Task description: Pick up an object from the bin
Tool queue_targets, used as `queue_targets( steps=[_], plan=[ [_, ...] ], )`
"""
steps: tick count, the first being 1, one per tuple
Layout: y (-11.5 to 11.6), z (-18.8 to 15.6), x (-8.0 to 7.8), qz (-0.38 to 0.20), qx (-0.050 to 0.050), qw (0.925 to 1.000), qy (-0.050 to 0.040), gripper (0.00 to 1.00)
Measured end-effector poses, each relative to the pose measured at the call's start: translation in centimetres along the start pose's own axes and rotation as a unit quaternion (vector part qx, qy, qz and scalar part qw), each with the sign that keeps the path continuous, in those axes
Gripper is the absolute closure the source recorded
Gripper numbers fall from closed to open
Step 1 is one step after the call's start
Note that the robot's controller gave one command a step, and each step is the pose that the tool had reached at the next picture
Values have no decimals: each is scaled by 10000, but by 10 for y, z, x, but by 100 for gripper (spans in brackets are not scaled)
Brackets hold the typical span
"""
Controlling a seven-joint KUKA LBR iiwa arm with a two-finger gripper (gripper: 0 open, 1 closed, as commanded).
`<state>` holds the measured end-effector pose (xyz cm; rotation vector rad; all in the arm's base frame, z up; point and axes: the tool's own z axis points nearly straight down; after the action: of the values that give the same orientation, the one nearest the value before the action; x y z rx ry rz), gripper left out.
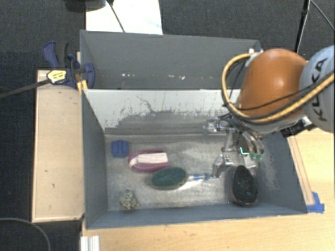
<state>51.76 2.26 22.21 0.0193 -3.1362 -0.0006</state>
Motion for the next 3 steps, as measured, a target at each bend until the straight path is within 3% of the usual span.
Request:
queue_targets(
  steps=[1, 2, 3],
  plan=[
    [-10, 122, 38, -484, 1, 9988, 10, 0],
    [-10, 118, 35, -471, 0, 9989, -36, 100],
    [-11, -7, 35, -681, 6, 9976, -82, 100]
  ],
)
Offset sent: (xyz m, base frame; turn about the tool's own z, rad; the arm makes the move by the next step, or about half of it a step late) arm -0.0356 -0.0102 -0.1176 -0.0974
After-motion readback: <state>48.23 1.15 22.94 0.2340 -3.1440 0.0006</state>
